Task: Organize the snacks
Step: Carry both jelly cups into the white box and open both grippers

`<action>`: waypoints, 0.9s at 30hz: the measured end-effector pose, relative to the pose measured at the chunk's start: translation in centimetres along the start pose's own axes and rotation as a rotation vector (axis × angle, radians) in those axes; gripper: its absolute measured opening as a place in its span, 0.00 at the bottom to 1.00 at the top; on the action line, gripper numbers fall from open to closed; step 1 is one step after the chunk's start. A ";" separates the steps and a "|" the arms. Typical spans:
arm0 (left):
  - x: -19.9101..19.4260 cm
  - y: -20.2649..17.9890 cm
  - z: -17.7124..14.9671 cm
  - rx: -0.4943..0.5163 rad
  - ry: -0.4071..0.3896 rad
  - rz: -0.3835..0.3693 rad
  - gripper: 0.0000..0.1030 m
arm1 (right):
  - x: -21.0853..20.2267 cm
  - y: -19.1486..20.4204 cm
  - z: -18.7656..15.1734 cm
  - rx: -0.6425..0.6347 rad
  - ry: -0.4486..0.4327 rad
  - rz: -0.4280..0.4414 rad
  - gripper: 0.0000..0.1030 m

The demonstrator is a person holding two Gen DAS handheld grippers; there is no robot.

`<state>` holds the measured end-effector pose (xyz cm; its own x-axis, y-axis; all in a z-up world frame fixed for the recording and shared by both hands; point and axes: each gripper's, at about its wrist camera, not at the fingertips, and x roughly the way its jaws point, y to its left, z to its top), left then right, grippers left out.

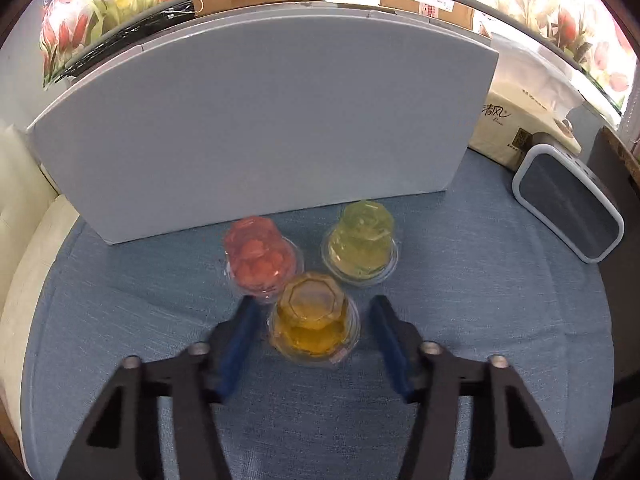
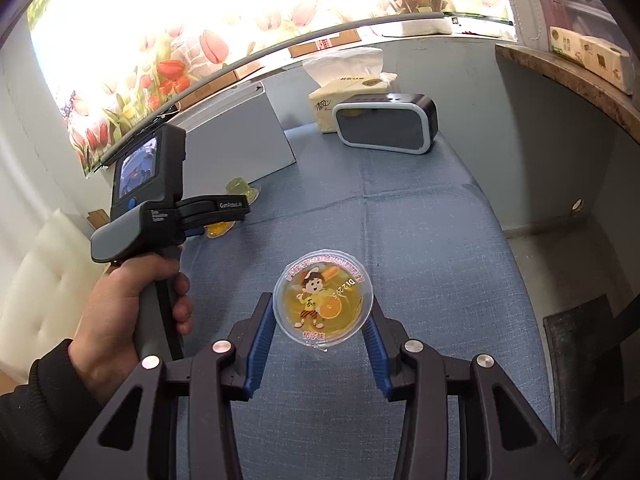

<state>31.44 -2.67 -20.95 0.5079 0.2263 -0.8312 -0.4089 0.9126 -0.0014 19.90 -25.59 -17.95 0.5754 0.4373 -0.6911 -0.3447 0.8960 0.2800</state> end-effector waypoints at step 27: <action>-12.0 9.4 1.7 0.090 -0.127 -0.214 0.46 | 1.7 7.7 4.8 -0.124 -0.045 0.084 0.45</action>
<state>22.80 3.77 -9.99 0.6690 0.0610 -0.7407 -0.2159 0.9696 -0.1152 21.77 -17.53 -13.77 0.5722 0.5162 -0.6372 -0.4806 0.8407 0.2495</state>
